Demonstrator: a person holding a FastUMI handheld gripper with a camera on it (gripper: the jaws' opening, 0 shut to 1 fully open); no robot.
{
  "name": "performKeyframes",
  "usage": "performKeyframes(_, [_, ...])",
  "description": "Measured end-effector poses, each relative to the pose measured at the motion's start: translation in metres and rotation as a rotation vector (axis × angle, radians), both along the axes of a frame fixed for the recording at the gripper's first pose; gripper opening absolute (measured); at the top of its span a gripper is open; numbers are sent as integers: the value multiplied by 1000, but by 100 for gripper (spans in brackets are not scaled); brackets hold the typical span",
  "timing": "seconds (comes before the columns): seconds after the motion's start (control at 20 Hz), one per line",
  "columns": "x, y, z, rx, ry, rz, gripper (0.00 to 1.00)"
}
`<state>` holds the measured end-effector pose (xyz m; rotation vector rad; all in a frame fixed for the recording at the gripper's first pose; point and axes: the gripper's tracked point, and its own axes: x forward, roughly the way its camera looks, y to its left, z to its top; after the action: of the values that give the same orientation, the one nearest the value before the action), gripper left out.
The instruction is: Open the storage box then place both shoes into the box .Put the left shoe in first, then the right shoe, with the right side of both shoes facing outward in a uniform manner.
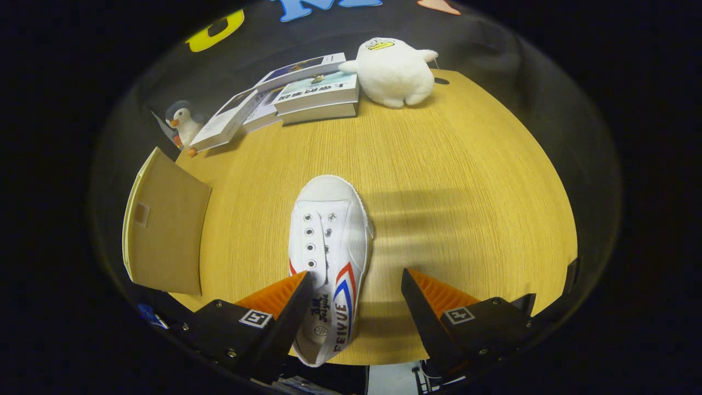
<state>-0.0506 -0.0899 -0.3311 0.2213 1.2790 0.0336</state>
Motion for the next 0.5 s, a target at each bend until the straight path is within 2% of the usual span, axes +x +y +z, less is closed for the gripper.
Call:
performKeyframes(0.25, [-1, -1, -18, 12, 44, 3, 95])
performKeyframes(0.35, [0, 6, -19, 39, 56, -5, 85])
performKeyframes(0.45, [2, 16, -18, 76, 57, -14, 70])
performKeyframes(0.5, [2, 16, -18, 64, 62, -17, 50])
